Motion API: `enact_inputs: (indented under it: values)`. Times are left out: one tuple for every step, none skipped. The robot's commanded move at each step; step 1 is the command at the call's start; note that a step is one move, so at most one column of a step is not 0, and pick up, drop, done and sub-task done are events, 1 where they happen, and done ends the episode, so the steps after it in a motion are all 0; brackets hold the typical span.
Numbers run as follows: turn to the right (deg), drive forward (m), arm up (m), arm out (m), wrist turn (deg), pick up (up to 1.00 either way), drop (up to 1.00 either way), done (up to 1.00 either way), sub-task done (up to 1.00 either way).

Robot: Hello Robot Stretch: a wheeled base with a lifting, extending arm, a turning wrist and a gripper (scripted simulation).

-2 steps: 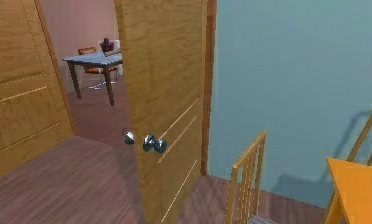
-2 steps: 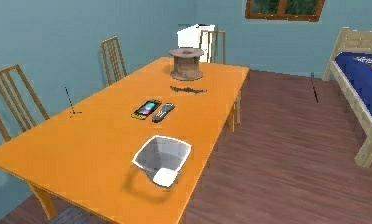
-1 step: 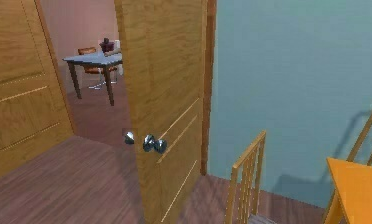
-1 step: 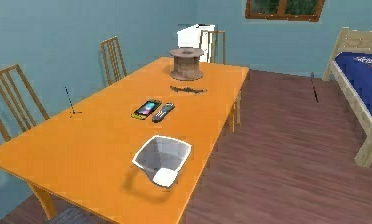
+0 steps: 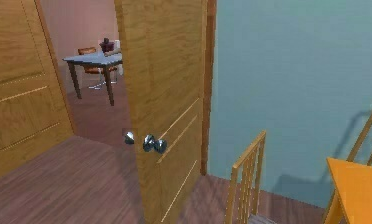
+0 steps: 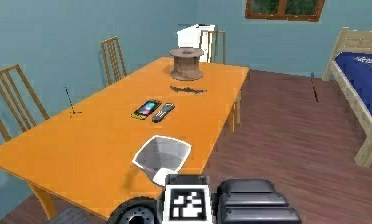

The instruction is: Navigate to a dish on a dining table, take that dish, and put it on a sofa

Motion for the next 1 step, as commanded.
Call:
enact_inputs:
  values:
    - [0.0,0.00,0.00,0.18,0.0,0.00,0.00,0.00,0.00]
